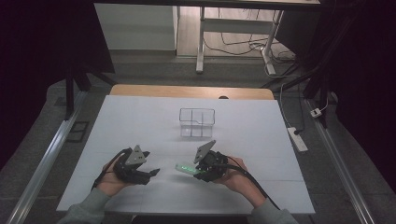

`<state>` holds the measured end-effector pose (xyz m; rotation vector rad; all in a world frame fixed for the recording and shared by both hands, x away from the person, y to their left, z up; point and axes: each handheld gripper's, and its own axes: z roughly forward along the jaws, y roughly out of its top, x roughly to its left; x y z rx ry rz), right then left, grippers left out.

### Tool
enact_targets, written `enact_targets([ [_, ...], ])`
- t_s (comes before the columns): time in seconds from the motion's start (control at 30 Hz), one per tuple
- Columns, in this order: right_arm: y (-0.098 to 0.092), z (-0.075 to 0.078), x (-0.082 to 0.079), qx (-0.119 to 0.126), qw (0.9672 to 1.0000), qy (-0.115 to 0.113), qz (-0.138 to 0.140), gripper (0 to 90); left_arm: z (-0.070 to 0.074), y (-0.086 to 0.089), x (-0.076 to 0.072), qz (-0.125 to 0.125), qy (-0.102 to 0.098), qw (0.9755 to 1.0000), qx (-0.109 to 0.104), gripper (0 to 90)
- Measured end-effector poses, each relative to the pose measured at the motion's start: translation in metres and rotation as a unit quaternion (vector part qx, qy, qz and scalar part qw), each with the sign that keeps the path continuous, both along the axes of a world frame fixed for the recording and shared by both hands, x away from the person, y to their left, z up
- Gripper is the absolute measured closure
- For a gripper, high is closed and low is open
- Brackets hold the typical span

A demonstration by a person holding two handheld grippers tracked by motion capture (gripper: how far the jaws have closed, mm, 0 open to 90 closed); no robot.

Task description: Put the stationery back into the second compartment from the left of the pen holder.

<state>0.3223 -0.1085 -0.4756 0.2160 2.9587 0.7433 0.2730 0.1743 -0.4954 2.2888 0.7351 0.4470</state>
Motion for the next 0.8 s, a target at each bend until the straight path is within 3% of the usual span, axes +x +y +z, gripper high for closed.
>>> enact_targets([
  [0.2, 0.006, -0.004, -0.002, 0.002, 0.9999, 0.000, 0.015, 66.1, 0.006, -0.013, 0.001, -0.024, 0.002, 0.9997, 0.007, 25.7],
  [0.37, 0.010, -0.005, -0.004, -0.006, 0.9996, -0.003, 0.027, 66.1, 0.012, -0.032, 0.002, -0.060, 0.006, 0.9979, 0.025, 25.6],
  [0.8, 0.013, -0.006, -0.005, -0.010, 0.9991, -0.006, 0.040, 66.1, 0.009, -0.071, 0.009, -0.122, 0.023, 0.9889, 0.082, 28.7],
])
